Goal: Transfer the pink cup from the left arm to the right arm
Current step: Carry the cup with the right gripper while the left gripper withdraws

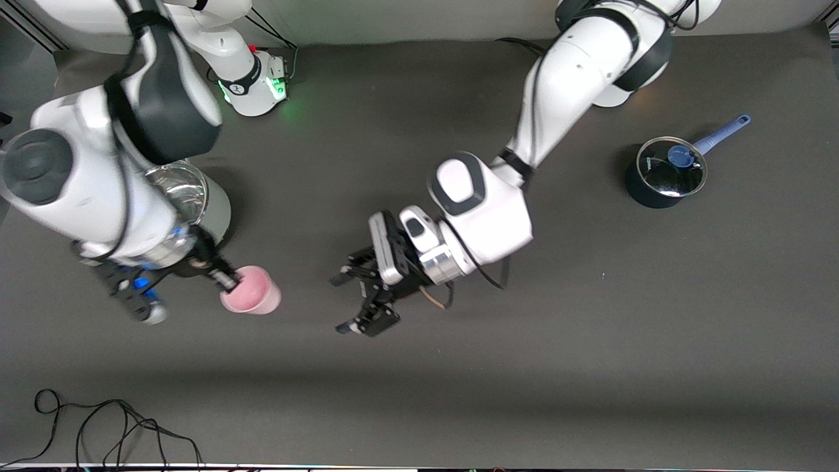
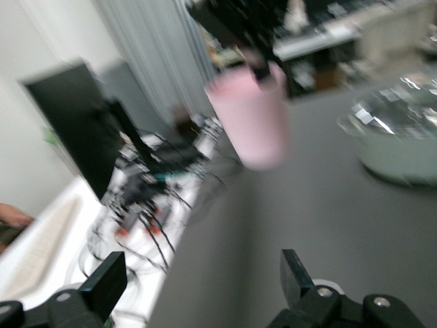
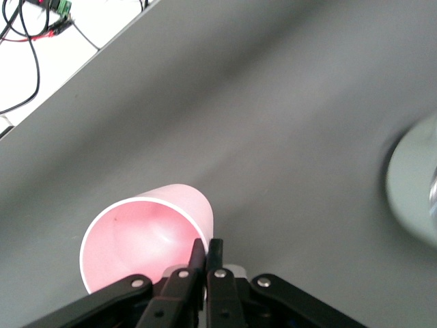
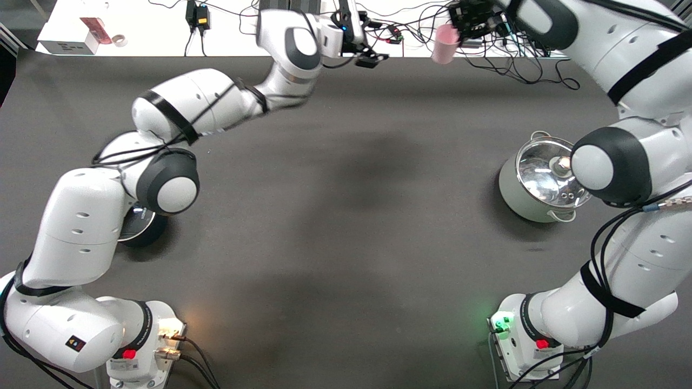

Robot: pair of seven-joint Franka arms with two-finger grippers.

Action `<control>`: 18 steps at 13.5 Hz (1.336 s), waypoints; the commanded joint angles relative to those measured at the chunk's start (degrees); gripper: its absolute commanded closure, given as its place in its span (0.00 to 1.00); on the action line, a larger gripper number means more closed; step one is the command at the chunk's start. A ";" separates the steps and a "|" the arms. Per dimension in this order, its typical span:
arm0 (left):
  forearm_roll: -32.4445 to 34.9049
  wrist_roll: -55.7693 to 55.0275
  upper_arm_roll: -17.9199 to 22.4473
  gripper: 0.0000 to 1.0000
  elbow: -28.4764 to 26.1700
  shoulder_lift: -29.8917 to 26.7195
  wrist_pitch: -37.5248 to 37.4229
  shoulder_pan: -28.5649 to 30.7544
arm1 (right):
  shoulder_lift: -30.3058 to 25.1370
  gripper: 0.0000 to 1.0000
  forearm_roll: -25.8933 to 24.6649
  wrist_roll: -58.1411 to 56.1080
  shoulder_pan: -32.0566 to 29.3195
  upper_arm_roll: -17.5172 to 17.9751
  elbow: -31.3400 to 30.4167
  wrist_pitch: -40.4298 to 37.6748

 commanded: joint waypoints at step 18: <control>53.66 -115.79 10.65 0.00 2.54 -21.16 -75.95 4.42 | 4.77 1.00 4.28 -66.29 -23.28 0.15 -8.19 9.06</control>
